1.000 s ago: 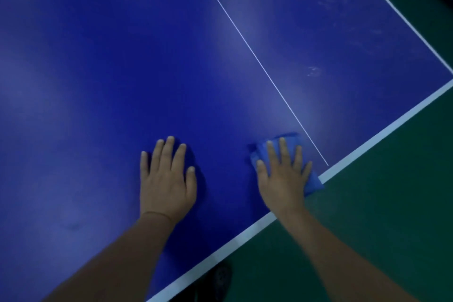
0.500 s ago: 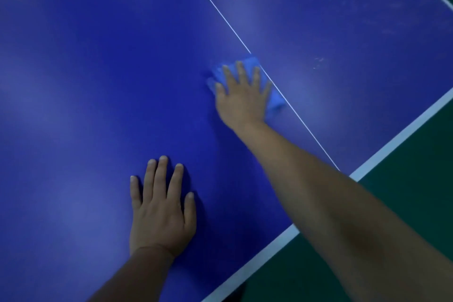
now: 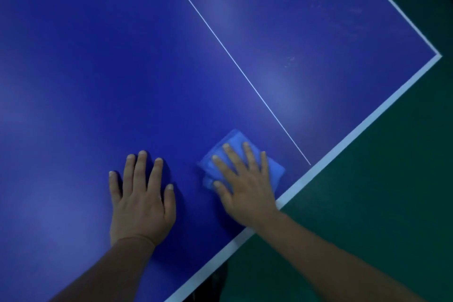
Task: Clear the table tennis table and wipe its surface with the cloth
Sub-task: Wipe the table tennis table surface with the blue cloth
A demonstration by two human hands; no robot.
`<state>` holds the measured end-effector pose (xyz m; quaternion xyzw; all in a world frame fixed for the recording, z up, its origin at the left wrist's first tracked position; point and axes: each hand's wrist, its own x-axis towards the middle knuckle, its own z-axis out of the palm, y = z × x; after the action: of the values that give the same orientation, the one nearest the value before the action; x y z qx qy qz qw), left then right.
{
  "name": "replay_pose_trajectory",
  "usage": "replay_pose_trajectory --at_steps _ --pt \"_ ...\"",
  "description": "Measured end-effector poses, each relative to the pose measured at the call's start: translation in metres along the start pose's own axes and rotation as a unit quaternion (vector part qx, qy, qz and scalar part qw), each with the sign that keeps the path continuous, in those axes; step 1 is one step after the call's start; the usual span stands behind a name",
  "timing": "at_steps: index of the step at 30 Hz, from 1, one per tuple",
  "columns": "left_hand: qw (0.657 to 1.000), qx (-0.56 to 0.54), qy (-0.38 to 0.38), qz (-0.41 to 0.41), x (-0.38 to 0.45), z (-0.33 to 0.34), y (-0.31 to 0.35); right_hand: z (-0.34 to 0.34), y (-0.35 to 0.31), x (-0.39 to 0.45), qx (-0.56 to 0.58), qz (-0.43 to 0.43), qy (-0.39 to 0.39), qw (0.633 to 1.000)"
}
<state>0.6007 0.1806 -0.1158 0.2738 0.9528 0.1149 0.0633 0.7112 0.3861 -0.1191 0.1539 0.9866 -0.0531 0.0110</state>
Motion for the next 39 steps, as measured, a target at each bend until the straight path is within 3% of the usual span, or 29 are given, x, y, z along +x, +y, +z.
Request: replay_pose_trajectory --at_steps 3,5,7,9,11,13,15,17,19,22,25,27,29,31,33,35,39 --pt "1.0 -0.005 -0.003 0.0 0.002 0.001 0.0 -0.009 0.087 0.012 -0.032 0.162 -0.003 0.986" --pt "1.0 -0.006 -0.003 -0.002 0.001 0.001 0.0 -0.023 0.135 0.023 0.01 0.305 -0.027 0.952" --pt "1.0 0.001 -0.002 -0.002 0.0 0.001 0.001 -0.033 0.148 0.034 0.042 0.4 -0.018 0.915" --pt "1.0 0.007 -0.004 -0.001 0.001 0.0 0.001 -0.031 0.125 0.043 0.054 0.429 -0.01 0.902" --pt "1.0 0.01 -0.004 -0.003 0.001 -0.001 0.001 -0.021 0.081 0.039 0.027 0.349 -0.017 0.937" --pt "1.0 0.015 -0.007 -0.005 0.0 -0.003 0.003 -0.014 0.037 0.023 -0.007 0.171 -0.024 0.985" --pt "1.0 0.014 -0.006 -0.006 0.001 -0.003 0.004 -0.012 0.027 0.005 -0.017 0.012 -0.032 0.999" --pt "1.0 0.017 -0.002 -0.004 0.001 -0.004 0.004 -0.016 0.05 0.0 -0.012 -0.068 -0.052 0.996" --pt "1.0 0.02 0.003 -0.005 0.001 -0.004 0.004 -0.019 0.087 0.008 -0.029 -0.05 -0.06 0.997" --pt "1.0 0.02 0.007 -0.012 0.002 -0.004 0.005 -0.027 0.135 0.036 -0.03 0.131 -0.059 0.989" --pt "0.999 0.034 0.028 -0.02 0.003 -0.003 0.01 -0.031 0.136 0.062 0.008 0.262 -0.042 0.964" --pt "0.997 0.062 0.04 -0.02 0.004 -0.004 0.013 -0.027 0.11 0.07 0.007 0.23 -0.021 0.973" --pt "0.992 0.104 0.05 -0.045 0.004 -0.005 0.024 -0.022 0.078 0.063 0.014 0.073 -0.014 0.997" --pt "0.984 0.096 0.074 -0.131 0.004 -0.003 0.052 -0.018 0.065 0.046 0.017 -0.082 -0.033 0.996" --pt "0.97 0.061 0.103 -0.213 0.008 0.005 0.095 -0.021 0.091 0.041 0.027 -0.141 -0.038 0.989" --pt "0.964 0.026 0.101 -0.244 0.017 0.018 0.142 -0.021 0.145 0.045 0.012 -0.123 -0.027 0.992" --pt "0.968 -0.012 0.083 -0.238 0.037 0.043 0.212 -0.034 0.256 0.08 -0.024 0.02 -0.038 0.999"
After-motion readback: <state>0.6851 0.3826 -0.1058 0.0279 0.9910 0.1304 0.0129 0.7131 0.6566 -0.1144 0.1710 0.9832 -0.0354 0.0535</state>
